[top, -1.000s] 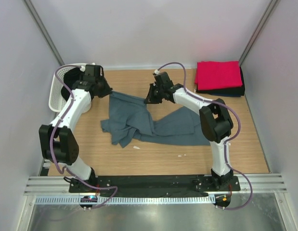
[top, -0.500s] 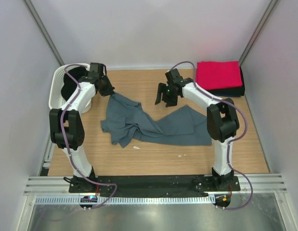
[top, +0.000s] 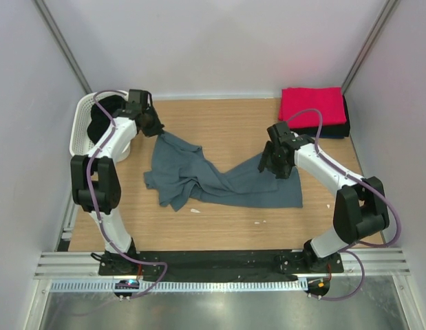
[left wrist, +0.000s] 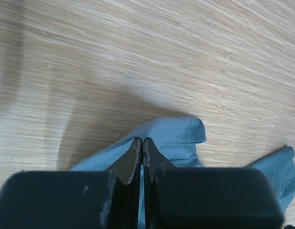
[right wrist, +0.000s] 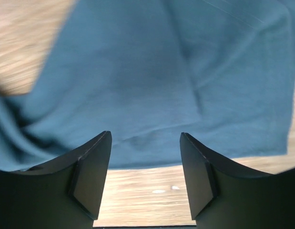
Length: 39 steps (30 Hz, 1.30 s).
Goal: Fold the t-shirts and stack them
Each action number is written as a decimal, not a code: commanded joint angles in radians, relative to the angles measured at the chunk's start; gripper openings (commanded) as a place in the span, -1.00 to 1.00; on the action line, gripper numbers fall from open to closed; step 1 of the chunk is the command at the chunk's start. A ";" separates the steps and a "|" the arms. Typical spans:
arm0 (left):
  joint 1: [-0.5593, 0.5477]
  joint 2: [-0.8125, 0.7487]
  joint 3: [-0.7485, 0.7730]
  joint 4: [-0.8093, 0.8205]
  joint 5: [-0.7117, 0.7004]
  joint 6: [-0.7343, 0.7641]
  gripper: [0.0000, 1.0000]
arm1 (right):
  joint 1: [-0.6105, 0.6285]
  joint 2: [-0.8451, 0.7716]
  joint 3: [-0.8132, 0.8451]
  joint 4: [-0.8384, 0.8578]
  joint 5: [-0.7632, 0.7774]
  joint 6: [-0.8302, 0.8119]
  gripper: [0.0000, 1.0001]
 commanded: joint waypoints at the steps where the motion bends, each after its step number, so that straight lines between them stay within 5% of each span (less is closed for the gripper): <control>1: 0.006 -0.020 0.001 0.041 0.033 0.030 -0.99 | -0.048 -0.005 -0.064 0.021 0.060 0.069 0.28; 4: 0.006 -0.046 -0.020 0.044 0.025 0.038 -1.00 | -0.065 -0.005 -0.108 0.042 0.069 0.078 0.12; 13: 0.006 -0.077 -0.043 0.043 0.027 0.050 -1.00 | -0.077 0.003 -0.223 0.186 0.030 0.089 0.13; 21: 0.004 -0.098 -0.060 0.044 0.022 0.053 -0.99 | -0.078 0.014 -0.259 0.202 0.028 0.077 -0.17; 32: 0.006 -0.117 -0.062 0.040 0.031 0.061 -1.00 | -0.078 0.001 -0.305 0.223 0.046 0.074 -0.15; 39: 0.006 -0.141 -0.062 0.040 0.024 0.071 -1.00 | -0.078 -0.009 -0.236 0.177 0.091 0.048 -0.98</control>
